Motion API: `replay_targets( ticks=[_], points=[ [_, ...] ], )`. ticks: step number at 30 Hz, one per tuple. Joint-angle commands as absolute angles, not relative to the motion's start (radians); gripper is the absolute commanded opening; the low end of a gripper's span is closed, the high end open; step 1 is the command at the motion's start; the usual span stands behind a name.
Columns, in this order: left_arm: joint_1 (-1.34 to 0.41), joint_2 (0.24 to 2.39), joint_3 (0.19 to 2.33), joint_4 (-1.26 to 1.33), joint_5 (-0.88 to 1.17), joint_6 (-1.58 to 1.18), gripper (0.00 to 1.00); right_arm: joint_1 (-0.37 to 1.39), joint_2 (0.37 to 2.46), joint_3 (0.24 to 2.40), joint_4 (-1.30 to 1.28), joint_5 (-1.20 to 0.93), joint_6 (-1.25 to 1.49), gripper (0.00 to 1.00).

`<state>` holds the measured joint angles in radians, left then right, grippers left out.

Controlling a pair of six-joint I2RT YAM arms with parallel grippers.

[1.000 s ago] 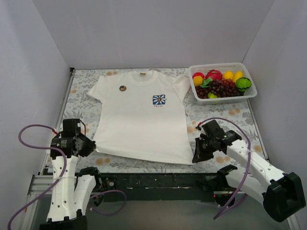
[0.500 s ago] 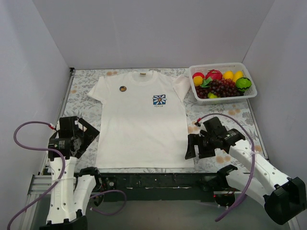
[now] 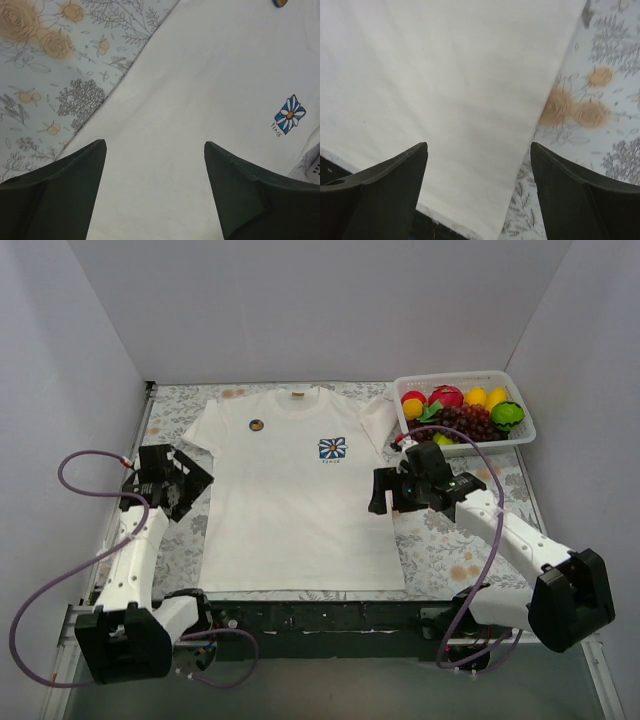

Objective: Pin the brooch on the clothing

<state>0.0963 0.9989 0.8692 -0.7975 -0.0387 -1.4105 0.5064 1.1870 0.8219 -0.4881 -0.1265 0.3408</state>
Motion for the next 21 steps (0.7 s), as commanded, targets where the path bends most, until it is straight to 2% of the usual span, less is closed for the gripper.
replay_targets(
  ticks=[1,3,5,7,9,15,21],
  points=[
    [0.094,1.171,0.954,-0.511,-0.034,-1.413,0.77,0.511,1.316,0.948,-0.263,-0.034,0.288,0.89],
    [0.091,1.257,1.012,-0.471,-0.023,-1.416,0.61,0.511,1.371,1.011,-0.223,-0.037,0.282,0.88],
    [0.072,1.377,1.081,-0.424,-0.041,-1.419,0.51,0.512,1.455,1.076,-0.19,-0.032,0.282,0.88],
    [0.058,1.446,1.124,-0.373,-0.052,-1.422,0.22,0.511,1.532,1.118,-0.172,-0.043,0.282,0.88],
    [0.043,1.555,1.201,-0.356,-0.06,-1.419,0.0,0.511,1.583,1.165,-0.14,-0.057,0.285,0.88],
    [0.032,1.84,1.428,-0.359,-0.09,-1.372,0.0,0.511,1.761,1.284,-0.133,-0.064,0.287,0.92],
    [0.032,2.019,1.652,-0.411,-0.144,-1.341,0.0,0.509,1.887,1.362,-0.112,-0.049,0.293,0.93]
  ],
)
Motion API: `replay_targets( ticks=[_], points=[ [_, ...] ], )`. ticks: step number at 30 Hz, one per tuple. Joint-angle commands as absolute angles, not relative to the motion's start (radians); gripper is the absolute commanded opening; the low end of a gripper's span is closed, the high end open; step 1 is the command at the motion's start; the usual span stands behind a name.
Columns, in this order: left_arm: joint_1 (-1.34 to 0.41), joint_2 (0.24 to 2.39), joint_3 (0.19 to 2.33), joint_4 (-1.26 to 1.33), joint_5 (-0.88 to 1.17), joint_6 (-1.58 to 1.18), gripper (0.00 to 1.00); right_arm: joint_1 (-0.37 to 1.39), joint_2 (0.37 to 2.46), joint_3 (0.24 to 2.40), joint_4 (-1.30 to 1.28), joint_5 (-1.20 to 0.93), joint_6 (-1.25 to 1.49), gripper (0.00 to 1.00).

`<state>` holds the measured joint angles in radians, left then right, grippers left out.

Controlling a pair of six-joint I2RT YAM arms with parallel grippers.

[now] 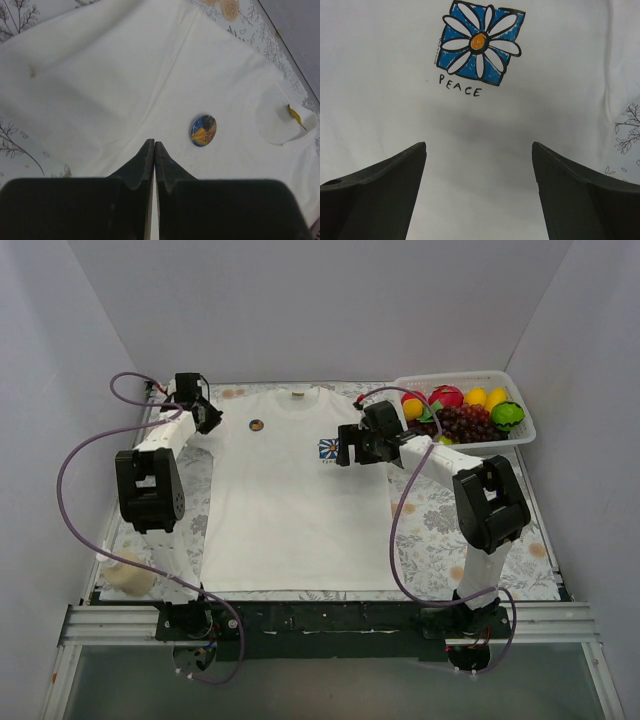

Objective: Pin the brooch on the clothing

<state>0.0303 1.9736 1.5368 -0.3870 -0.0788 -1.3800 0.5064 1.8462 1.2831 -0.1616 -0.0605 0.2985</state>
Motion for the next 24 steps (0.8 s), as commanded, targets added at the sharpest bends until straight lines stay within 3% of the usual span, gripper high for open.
replay_targets(
  ticks=[1,8,24],
  points=[
    [0.032,2.067,1.698,-0.428,-0.155,-1.335,0.0,0.508,1.914,1.382,-0.115,-0.043,0.298,0.93],
    [0.044,2.247,1.877,-0.578,-0.221,-1.339,0.0,0.492,1.976,1.39,-0.107,-0.043,0.367,0.94],
    [0.146,2.24,1.786,-0.63,-0.298,-1.312,0.0,0.479,1.991,1.335,-0.092,-0.107,0.416,0.93]
  ],
)
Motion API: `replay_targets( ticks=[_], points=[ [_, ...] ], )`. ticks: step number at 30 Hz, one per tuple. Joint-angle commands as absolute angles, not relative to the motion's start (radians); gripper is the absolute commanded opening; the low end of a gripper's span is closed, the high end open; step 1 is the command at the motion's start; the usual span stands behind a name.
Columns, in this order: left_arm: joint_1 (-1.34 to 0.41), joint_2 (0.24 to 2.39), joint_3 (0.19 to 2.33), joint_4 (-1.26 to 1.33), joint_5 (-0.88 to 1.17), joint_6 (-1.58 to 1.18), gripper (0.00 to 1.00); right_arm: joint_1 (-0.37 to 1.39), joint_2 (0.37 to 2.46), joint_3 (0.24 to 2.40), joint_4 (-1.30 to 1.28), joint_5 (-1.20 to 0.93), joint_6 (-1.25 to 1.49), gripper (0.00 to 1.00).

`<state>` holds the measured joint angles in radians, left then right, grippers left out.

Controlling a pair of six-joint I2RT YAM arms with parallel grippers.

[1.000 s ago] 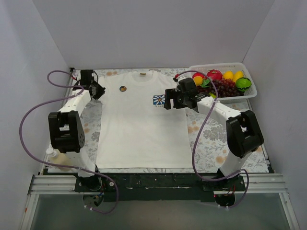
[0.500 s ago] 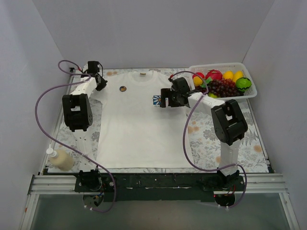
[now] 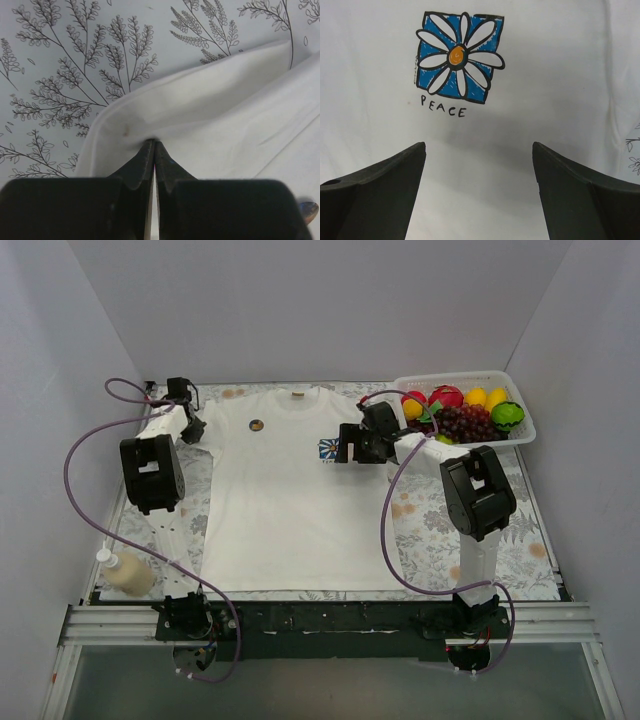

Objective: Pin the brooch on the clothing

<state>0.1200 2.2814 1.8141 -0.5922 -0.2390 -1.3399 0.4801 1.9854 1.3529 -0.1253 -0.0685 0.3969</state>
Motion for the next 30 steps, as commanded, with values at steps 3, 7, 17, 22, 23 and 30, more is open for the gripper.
replay_targets(
  ticks=[3,7,17,22,23,30],
  points=[
    [0.161,2.25,1.819,-0.655,-0.322,-1.293,0.0,0.477,1.99,1.33,-0.087,-0.13,0.42,0.93],
    [0.178,2.295,1.865,-0.676,-0.328,-1.26,0.0,0.479,1.983,1.331,-0.081,-0.159,0.431,0.93],
    [0.213,2.332,1.859,-0.672,-0.315,-1.239,0.0,0.477,1.878,1.37,-0.043,-0.152,0.399,0.93],
    [0.216,2.367,1.878,-0.657,-0.328,-1.209,0.0,0.476,1.85,1.411,-0.069,-0.115,0.373,0.93],
    [0.216,2.376,1.881,-0.663,-0.333,-1.209,0.0,0.472,1.848,1.414,-0.072,-0.1,0.367,0.93],
    [0.256,2.424,1.896,-0.689,-0.345,-1.224,0.0,0.437,1.856,1.437,-0.098,-0.067,0.35,0.94]
  ],
)
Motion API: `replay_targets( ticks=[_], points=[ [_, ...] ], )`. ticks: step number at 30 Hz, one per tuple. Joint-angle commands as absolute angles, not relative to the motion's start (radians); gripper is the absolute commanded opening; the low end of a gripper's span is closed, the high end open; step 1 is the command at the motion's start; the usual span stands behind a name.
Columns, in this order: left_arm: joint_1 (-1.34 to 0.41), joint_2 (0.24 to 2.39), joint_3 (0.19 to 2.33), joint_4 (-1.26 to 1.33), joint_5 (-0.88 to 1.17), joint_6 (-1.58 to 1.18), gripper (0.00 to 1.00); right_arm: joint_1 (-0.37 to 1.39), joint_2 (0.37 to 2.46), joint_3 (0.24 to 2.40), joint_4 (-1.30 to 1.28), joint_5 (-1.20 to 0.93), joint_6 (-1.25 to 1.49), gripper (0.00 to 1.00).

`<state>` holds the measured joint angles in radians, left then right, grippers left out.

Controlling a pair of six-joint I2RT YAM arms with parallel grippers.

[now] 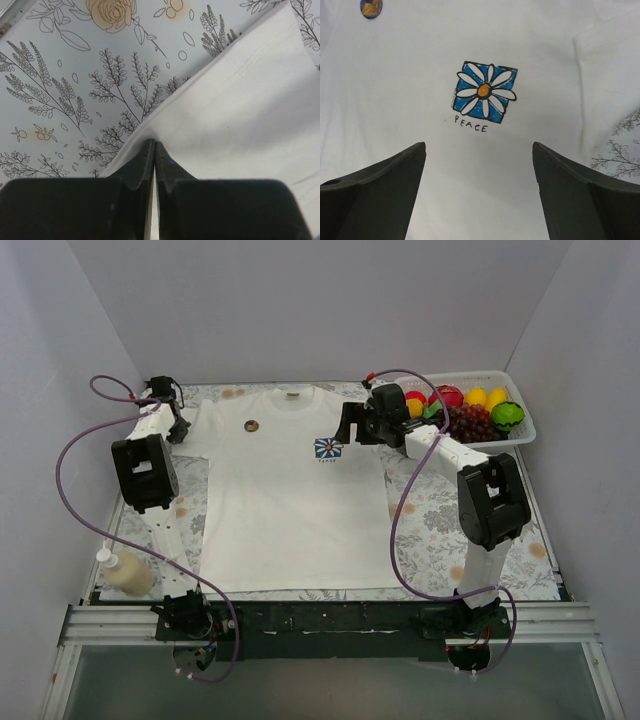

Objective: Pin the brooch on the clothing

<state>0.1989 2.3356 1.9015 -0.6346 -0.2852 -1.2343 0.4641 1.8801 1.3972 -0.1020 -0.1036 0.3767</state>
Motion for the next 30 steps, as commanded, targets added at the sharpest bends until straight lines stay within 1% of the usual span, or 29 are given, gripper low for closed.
replay_targets(
  ticks=[1,7,11,17,19,22,23,26,30],
  points=[
    [0.259,2.428,1.904,-0.69,-0.353,-1.217,0.0,0.433,1.856,1.44,-0.1,-0.064,0.35,0.94],
    [0.281,2.418,1.904,-0.696,-0.353,-1.215,0.0,0.422,1.882,1.477,-0.118,-0.006,0.328,0.93],
    [0.281,2.376,1.908,-0.689,-0.276,-1.209,0.0,0.42,1.928,1.526,-0.121,0.044,0.304,0.92],
    [0.221,2.185,1.893,-0.673,-0.224,-1.193,0.0,0.42,2.069,1.68,-0.178,0.112,0.25,0.86],
    [0.169,2.099,1.846,-0.654,-0.204,-1.181,0.0,0.42,2.108,1.75,-0.214,0.13,0.238,0.84],
    [0.074,2.013,1.792,-0.658,-0.196,-1.166,0.0,0.42,2.183,1.83,-0.245,0.14,0.213,0.8],
    [0.049,1.99,1.773,-0.667,-0.198,-1.175,0.0,0.42,2.21,1.845,-0.252,0.127,0.207,0.72],
    [-0.064,1.907,1.663,-0.66,-0.163,-1.202,0.0,0.42,2.249,1.881,-0.253,0.12,0.195,0.58],
    [-0.213,1.826,1.527,-0.62,-0.12,-1.238,0.0,0.42,2.29,1.92,-0.247,0.146,0.187,0.57]
  ],
)
